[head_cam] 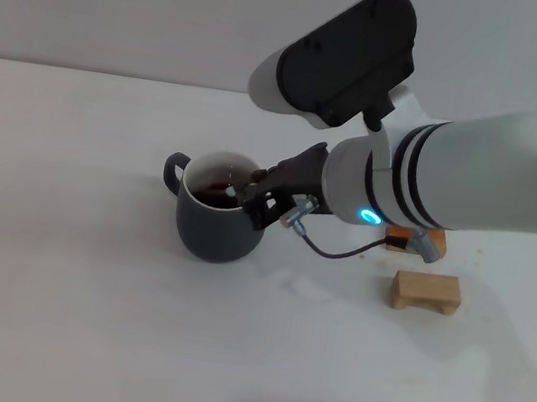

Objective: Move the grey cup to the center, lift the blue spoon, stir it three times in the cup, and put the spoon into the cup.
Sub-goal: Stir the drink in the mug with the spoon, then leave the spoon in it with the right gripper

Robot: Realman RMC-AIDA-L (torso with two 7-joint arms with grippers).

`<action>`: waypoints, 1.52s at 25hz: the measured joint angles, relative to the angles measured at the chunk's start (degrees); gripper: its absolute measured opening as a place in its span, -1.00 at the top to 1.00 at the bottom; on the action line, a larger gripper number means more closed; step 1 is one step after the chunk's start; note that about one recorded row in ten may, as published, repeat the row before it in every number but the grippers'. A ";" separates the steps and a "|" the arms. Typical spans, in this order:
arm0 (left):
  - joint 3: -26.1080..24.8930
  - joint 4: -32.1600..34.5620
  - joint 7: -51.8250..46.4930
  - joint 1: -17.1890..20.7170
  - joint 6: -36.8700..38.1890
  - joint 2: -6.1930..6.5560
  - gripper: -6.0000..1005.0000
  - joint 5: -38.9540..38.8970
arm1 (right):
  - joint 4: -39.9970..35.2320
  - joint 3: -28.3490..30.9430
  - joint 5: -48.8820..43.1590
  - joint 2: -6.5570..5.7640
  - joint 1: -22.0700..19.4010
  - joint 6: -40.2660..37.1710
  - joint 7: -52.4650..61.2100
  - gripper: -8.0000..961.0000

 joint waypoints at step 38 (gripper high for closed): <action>0.28 -0.03 -0.09 0.43 1.53 0.00 -0.69 0.08 | -0.58 -1.06 0.18 0.05 -1.63 -3.67 0.01 0.64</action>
